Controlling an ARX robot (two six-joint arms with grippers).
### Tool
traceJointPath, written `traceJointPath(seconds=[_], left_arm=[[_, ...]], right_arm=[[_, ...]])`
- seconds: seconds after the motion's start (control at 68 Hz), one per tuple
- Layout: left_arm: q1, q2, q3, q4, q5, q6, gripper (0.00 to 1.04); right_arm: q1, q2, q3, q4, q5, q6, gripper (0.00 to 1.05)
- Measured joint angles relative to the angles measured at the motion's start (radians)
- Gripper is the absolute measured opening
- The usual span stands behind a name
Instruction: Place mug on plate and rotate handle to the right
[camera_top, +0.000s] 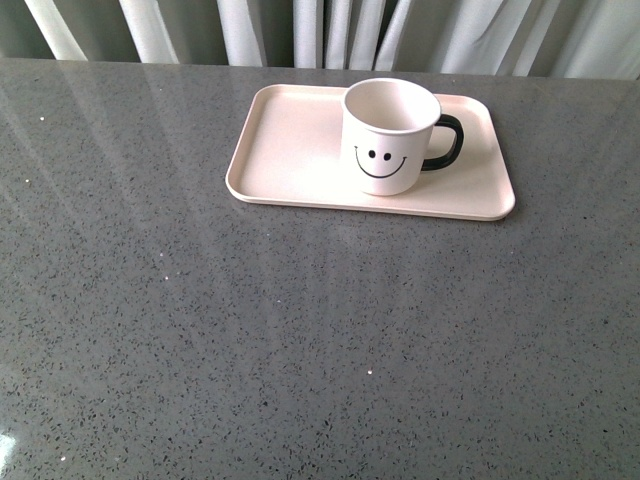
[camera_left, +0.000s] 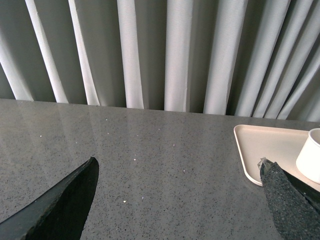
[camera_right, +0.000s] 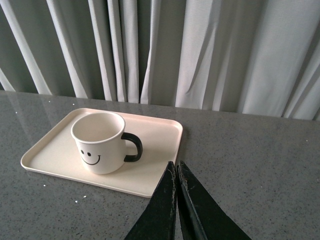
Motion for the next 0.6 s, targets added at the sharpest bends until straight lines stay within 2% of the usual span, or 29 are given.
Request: traceJointPath(seconds=[0.603], left_arm=[[0.0, 0.0, 0.0, 0.0, 0.0, 0.0, 0.95]], right_arm=[[0.0, -0.444, -0.027, -0.389, 0.0, 0.0, 0.02]])
